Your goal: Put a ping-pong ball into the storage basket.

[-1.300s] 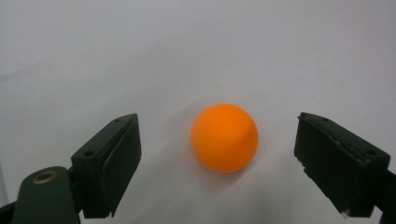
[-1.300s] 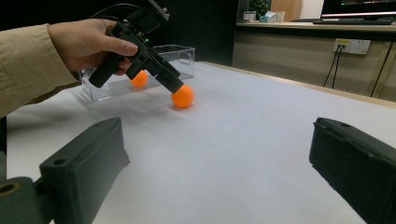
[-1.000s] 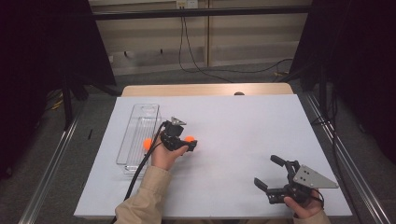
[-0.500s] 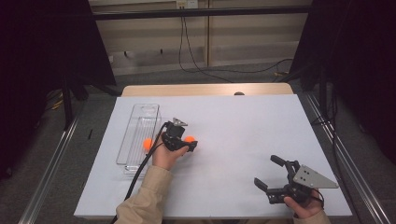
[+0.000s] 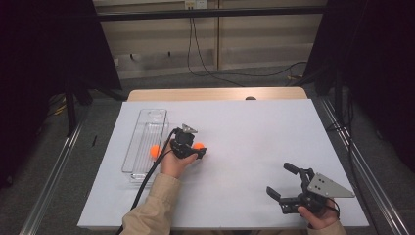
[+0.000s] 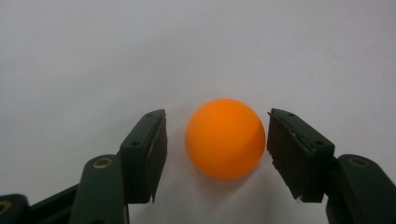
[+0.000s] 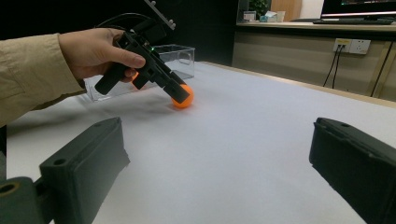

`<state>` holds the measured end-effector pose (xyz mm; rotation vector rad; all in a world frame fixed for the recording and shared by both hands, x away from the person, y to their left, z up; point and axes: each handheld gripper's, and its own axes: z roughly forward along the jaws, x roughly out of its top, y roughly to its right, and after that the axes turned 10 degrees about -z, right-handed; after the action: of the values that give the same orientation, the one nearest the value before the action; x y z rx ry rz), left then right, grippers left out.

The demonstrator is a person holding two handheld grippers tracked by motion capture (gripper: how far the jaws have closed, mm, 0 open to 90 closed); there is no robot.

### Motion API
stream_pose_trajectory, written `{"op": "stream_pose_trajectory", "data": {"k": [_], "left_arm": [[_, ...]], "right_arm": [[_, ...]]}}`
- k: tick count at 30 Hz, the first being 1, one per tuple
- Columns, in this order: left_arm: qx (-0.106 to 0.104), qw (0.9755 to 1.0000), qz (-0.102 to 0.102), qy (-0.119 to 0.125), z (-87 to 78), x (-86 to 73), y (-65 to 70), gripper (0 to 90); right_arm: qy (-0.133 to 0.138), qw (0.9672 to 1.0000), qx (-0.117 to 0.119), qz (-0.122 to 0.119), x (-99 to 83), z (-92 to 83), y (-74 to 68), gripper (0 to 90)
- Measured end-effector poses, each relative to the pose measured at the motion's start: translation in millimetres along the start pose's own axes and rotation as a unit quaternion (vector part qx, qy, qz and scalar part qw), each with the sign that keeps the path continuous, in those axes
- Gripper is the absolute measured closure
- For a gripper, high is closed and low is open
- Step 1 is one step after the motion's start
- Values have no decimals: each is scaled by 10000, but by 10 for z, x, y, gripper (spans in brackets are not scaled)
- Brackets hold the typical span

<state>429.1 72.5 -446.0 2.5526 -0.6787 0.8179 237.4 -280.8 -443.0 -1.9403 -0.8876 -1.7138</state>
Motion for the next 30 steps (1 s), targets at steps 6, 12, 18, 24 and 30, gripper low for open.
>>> {"op": "stream_pose_trajectory", "data": {"k": [6,12,18,24,30], "left_arm": [[-36,10000,-41,-19,27,-10,11,415],[-27,10000,-23,-66,48,-15,1,424],[-30,9999,-35,-93,66,-19,-3,441],[-47,9999,-47,-114,76,-22,-4,453],[-57,9999,-64,-112,83,-24,3,471]], "right_arm": [[-1,10000,-1,-5,-1,2,1,29],[-1,10000,-3,-3,-1,0,1,29],[0,10000,-5,-3,0,-1,0,29],[-3,10000,-6,-3,-1,-3,2,29],[1,10000,-6,-7,0,-3,2,29]]}}
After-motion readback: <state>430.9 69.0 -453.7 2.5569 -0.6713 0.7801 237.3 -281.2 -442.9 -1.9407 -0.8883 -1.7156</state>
